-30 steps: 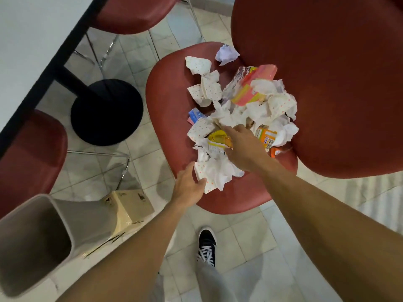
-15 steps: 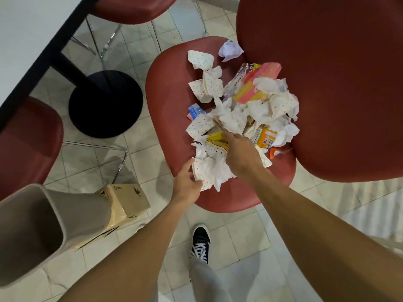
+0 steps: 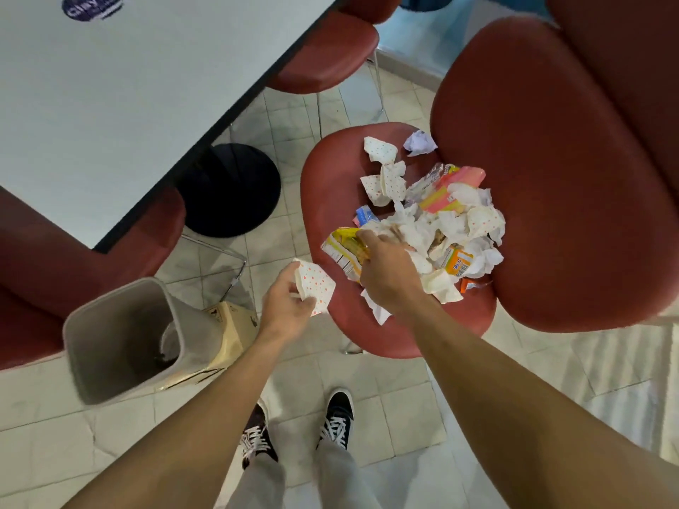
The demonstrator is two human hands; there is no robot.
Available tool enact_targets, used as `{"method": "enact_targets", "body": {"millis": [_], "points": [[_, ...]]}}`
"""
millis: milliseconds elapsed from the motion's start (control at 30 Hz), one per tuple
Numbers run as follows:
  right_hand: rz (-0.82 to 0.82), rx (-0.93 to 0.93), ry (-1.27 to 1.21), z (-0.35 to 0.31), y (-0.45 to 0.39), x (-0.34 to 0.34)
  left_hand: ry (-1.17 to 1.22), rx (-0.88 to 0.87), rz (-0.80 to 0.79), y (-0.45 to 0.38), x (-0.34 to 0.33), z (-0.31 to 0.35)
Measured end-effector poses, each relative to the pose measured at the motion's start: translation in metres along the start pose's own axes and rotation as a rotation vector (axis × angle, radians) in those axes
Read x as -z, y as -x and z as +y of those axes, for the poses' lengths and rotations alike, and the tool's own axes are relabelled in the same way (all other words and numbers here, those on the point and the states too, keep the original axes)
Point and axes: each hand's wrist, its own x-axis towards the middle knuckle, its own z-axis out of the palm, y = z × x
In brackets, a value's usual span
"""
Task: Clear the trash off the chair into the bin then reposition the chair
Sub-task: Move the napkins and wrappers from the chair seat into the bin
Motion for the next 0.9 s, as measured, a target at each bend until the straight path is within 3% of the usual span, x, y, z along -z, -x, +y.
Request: {"method": "enact_targets", "body": {"millis": [267,500,733,900], "points": [[-0.066,0.205,-0.007,-0.131,0.036,-0.040,0.131,0.067,0.189,0.052,0.128,-0.038],[-0.156,0.274,0.010,-0.228,0.047,-0.086,0.183,0.145,0.388,0.080,0.229,-0.089],[-0.218,0.248,0.036,-0.297,0.051,-0.144,0.172,0.210,0.429,0.078,0.297,-0.142],[-0.215,0.223,0.021,-0.311,0.050,-0.169,0.175,0.232,0.445,0.074,0.312,-0.163]]}}
